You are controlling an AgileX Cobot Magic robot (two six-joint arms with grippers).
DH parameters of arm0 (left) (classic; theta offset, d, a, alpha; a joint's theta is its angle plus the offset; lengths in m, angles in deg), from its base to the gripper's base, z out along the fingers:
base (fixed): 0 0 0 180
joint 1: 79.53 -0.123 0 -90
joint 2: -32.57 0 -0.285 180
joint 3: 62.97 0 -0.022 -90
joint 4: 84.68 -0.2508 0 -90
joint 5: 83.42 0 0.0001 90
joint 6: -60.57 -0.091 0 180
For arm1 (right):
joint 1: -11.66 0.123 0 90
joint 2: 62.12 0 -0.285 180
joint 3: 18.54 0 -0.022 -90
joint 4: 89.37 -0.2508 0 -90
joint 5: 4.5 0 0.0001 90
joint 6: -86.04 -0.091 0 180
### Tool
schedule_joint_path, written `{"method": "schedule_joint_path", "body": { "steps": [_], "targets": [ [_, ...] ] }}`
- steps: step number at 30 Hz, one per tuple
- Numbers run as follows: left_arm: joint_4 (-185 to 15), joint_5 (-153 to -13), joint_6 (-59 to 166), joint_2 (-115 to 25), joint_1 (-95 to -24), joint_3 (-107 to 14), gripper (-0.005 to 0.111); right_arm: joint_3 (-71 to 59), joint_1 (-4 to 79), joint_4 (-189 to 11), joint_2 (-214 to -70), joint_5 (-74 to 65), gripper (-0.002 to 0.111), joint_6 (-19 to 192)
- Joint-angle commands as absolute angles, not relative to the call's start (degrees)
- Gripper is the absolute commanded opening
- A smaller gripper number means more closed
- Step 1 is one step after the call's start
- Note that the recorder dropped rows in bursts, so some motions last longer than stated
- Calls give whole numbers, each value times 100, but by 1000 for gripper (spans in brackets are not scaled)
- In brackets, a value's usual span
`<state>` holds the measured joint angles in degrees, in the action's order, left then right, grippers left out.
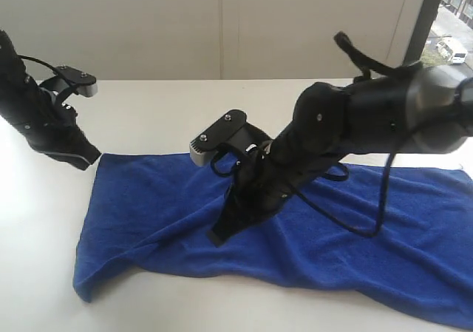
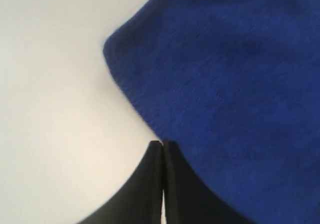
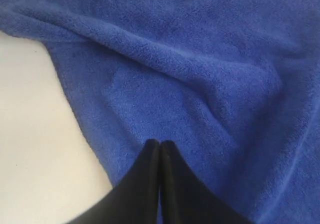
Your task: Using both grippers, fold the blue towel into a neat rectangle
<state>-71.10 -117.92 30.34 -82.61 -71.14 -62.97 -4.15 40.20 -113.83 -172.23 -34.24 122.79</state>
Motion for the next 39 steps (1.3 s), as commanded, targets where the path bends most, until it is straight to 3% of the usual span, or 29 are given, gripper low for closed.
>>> {"method": "schedule_joint_path", "body": {
  "steps": [1,17,39],
  "targets": [
    [-6433,-11532,2714,-8523,-7081,-6353,0,-753,4030,-11594,-17693,-3643,0,12576],
    [-6372,-10802,2322,-9174,-7081,-6373,0,-1299,4534,-12259,-18670,-3907,0,13282],
    [-6871,-10507,2296,-9380,-7081,-6373,0,-1299,4570,-11132,-18745,-5882,0,12822]
  ]
}}
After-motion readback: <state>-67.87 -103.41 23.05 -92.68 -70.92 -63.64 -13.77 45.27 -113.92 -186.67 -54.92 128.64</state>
